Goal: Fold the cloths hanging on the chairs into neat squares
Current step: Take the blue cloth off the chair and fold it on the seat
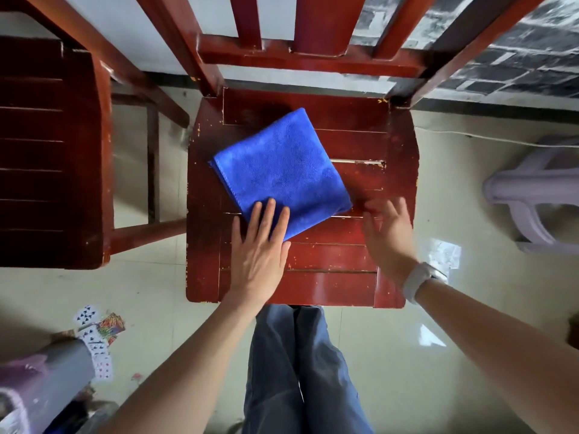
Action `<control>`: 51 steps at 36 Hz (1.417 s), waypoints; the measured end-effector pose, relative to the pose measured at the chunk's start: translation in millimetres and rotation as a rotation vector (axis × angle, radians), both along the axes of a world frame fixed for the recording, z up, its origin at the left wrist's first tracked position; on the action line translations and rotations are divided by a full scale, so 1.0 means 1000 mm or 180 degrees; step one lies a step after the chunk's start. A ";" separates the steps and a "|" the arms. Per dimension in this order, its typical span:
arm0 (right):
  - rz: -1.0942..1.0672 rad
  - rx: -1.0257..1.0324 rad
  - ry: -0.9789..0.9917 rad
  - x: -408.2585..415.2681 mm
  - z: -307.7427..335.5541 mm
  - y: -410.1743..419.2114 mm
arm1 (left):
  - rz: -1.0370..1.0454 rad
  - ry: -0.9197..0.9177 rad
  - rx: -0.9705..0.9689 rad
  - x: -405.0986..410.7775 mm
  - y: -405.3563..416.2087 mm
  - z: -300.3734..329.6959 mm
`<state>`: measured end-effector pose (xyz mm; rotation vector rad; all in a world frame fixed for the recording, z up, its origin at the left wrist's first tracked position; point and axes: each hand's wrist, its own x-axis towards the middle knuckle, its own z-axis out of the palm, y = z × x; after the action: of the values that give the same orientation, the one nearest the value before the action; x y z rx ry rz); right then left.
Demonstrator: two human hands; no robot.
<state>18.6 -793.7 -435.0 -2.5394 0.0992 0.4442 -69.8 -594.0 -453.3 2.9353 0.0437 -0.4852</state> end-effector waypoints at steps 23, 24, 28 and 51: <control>-0.2256 0.1840 0.2393 0.021 0.011 0.033 | 0.0228 0.0140 0.0148 0.003 -0.010 0.001; -0.2180 0.1749 0.2313 0.022 0.010 0.031 | 0.0219 0.0137 0.0143 0.003 -0.010 0.001; -0.1846 0.1228 0.1900 0.027 0.010 0.025 | 0.0263 0.0253 0.0111 0.003 -0.013 0.001; 0.2432 -0.1295 -0.1042 0.027 -0.042 0.066 | 0.0442 -0.0377 0.0073 0.038 0.021 -0.029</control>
<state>45.4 -727.9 -476.7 -2.9406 -1.0218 0.2925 -31.6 -572.6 -481.8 2.9505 0.2380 -0.2919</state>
